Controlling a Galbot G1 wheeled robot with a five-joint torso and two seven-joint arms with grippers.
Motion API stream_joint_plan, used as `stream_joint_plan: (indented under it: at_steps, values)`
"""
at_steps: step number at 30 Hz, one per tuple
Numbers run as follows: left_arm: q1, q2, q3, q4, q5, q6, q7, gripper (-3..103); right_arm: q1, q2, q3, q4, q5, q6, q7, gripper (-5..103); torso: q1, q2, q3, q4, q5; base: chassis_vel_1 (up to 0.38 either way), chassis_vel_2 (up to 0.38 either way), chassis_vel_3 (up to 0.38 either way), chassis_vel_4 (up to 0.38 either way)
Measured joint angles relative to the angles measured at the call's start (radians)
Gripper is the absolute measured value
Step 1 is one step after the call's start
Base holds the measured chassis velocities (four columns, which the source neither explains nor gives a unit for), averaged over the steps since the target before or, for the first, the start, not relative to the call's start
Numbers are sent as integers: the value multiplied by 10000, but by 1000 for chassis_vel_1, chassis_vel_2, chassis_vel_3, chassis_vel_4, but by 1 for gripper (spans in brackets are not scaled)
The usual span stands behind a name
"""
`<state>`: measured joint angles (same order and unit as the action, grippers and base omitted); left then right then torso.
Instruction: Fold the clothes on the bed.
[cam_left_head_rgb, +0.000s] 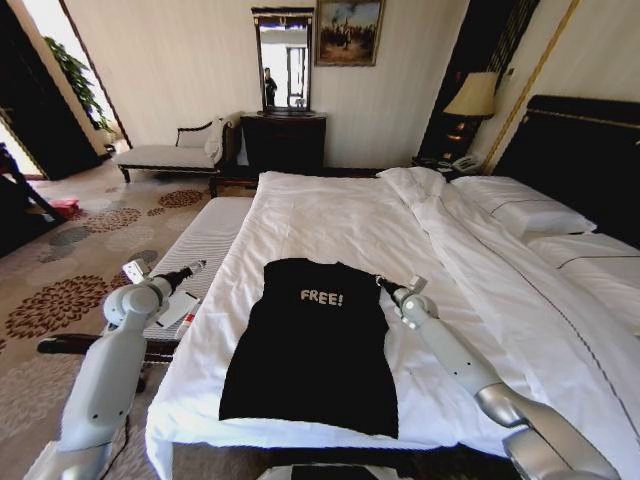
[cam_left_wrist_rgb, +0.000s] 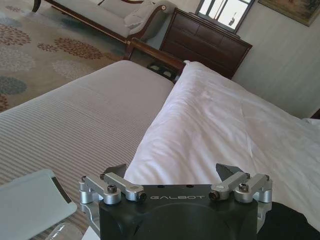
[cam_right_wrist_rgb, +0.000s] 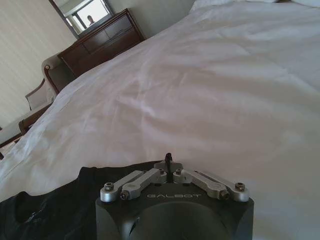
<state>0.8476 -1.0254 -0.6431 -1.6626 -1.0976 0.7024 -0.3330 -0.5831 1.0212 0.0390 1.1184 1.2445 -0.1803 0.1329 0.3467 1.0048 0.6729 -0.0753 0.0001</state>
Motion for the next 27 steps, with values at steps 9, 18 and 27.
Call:
stream_joint_plan:
  at_steps: [9, 18, 27]
  values:
    - [-802, -112, 735, 615, -124, 6, 28, 100, 190, -11, -117, 63, -258, 499, -184, 0, 0, 0, 0, 5, -2, 0, 0, 0, 0]
    - [-3663, -1100, 2510, 3747, -1368, 317, -37, 100, 328, 6, -354, 55, -447, 675, -109, 0, 1, -1, 1, -6, -1, 0, 0, 0, 0]
    - [-5108, -2513, 3069, 6861, 500, 330, 2393, 100, 116, -46, -389, 130, -680, 665, -29, 0, 2, -1, 1, 3, 0, 0, 0, 0, 0]
